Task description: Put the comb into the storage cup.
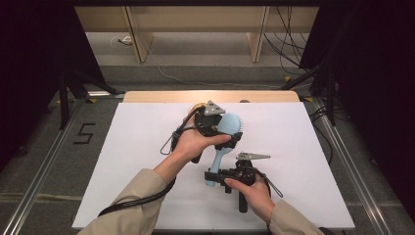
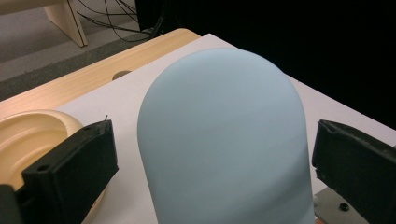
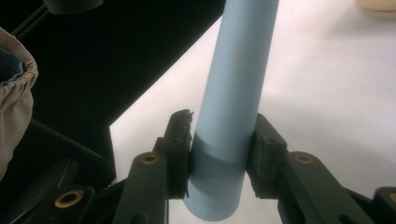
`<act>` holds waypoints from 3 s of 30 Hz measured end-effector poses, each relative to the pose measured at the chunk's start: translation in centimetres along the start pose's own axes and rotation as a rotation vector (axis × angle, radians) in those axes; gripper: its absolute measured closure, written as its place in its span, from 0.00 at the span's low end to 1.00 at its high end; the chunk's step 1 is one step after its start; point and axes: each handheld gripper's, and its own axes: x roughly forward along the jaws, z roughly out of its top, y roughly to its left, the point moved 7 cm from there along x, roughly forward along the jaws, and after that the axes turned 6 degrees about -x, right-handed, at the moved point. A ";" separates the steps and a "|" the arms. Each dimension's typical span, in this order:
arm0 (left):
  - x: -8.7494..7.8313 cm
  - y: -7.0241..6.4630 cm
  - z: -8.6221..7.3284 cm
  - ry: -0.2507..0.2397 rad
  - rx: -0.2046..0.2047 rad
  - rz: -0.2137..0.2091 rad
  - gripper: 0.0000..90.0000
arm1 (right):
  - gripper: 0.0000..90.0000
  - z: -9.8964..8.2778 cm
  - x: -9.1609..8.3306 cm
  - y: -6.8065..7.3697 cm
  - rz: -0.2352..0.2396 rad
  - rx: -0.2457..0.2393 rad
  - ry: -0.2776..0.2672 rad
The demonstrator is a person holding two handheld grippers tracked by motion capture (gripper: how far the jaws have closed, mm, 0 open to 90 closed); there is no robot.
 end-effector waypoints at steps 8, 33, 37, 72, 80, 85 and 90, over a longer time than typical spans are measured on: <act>0.2 -0.1 0.2 0.004 -0.004 -0.006 0.00 | 0.72 0.0 0.0 0.0 0.001 0.000 0.001; 0.6 -0.6 0.4 0.004 -0.027 -0.016 0.03 | 0.72 0.1 0.0 0.1 0.005 -0.001 -0.003; 0.6 -0.5 0.3 0.006 -0.033 -0.013 0.05 | 0.72 0.1 0.0 0.1 0.002 -0.002 -0.005; 0.0 -1.0 -0.2 -0.035 -0.033 -0.055 0.21 | 0.72 0.0 0.0 -0.2 -0.052 -0.057 -0.012; -0.3 -1.1 -0.3 -0.047 -0.020 -0.050 0.21 | 0.61 0.0 0.1 -0.4 -0.080 -0.076 -0.009; -0.6 -1.1 -0.3 -0.054 -0.016 -0.043 0.21 | 0.54 0.0 0.2 -0.5 -0.103 -0.092 -0.009; -0.9 -1.1 -0.1 -0.077 -0.019 -0.037 0.21 | 0.45 0.2 0.1 -0.6 -0.115 -0.095 -0.021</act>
